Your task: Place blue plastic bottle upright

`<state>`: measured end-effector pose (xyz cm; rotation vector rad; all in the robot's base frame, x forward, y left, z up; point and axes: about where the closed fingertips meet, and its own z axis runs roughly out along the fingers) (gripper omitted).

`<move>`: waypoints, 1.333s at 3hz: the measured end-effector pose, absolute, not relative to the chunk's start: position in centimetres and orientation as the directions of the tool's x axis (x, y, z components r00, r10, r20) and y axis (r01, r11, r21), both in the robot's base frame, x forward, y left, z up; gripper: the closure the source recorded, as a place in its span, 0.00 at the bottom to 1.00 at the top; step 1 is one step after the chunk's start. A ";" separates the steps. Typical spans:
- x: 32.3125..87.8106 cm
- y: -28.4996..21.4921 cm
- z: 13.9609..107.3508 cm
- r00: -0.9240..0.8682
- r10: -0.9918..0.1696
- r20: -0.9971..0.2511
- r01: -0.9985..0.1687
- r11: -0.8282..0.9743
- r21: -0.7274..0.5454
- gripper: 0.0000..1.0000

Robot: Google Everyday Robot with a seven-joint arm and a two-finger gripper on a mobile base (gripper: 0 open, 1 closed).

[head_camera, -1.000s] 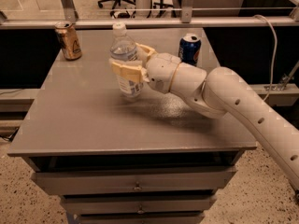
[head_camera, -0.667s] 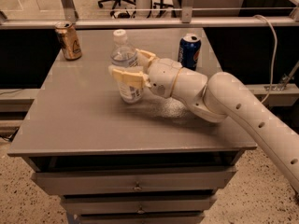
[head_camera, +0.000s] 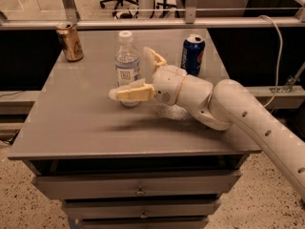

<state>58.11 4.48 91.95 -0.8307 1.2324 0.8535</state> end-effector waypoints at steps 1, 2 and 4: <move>57.9 4.1 91.9 0.124 0.086 -0.988 -0.890 0.451 -0.073 0.00; 56.4 0.3 92.7 0.111 -0.007 -0.994 -0.878 0.469 -0.101 0.00; 52.3 -5.8 93.9 0.077 -0.133 -0.988 -0.860 0.492 -0.133 0.00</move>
Offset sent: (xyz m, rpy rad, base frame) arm -0.0365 -0.1022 0.0171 -0.2245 0.0378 -0.0819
